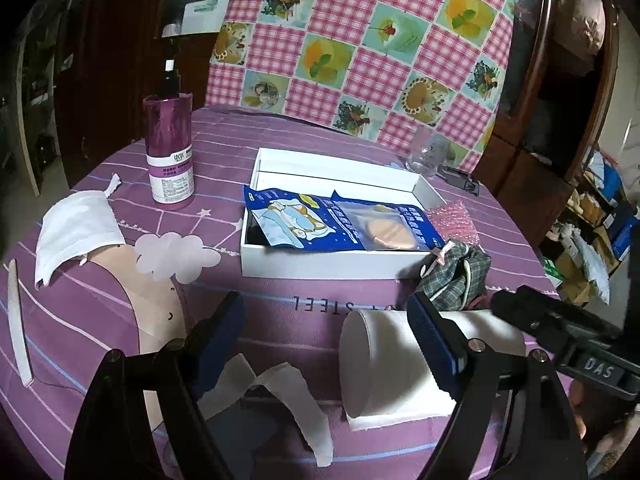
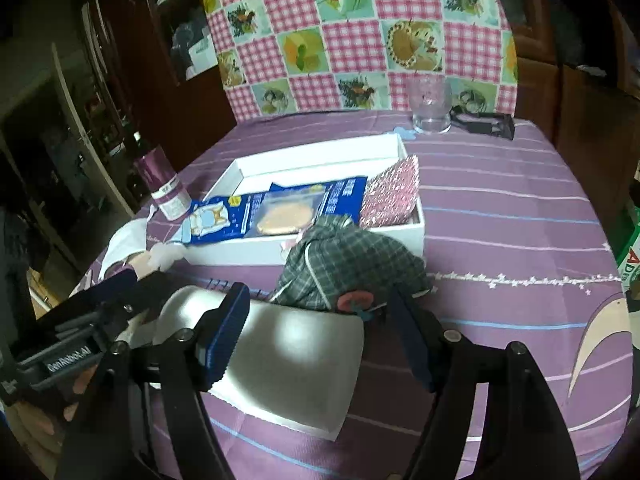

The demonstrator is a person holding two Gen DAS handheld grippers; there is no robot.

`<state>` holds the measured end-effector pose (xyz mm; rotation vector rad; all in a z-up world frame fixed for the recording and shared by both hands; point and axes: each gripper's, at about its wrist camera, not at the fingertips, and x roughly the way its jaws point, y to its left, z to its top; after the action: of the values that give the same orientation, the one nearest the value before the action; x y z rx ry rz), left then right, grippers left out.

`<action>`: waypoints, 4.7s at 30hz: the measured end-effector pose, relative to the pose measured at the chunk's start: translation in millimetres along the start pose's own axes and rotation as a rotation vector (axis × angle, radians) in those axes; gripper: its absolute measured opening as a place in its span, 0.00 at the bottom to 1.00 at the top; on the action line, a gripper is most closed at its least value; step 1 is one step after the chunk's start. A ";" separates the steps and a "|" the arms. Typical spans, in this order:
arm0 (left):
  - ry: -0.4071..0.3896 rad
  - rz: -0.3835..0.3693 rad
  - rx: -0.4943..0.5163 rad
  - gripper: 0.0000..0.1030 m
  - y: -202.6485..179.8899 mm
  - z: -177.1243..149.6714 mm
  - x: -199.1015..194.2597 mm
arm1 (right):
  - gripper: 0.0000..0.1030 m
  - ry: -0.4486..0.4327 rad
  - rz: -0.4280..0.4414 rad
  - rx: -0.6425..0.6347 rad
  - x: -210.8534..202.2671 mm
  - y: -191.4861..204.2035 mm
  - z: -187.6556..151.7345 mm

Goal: Organize soft objects
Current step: 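Grasp the green plaid cloth with the right gripper, then lift the green plaid cloth with the right gripper toward the white box, then grasp a white paper scrap with the left gripper while the right gripper holds the plaid cloth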

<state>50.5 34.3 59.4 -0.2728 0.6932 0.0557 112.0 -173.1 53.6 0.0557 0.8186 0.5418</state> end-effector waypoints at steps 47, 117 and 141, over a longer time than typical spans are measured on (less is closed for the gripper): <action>0.082 -0.107 -0.082 0.81 9.9 6.3 30.0 | 0.43 0.146 -0.072 0.008 62.3 -14.4 29.8; -0.081 -0.043 0.061 0.81 11.7 9.1 -53.7 | 0.34 -0.246 0.061 -0.071 -57.3 48.5 15.6; 0.167 0.039 0.240 0.73 52.9 -42.5 -10.2 | 0.34 -0.233 0.085 -0.086 -51.2 47.3 -8.1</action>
<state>8.7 74.3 22.6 -0.0333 0.8632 -0.0131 57.2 -158.1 94.6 0.0736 0.5675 0.6377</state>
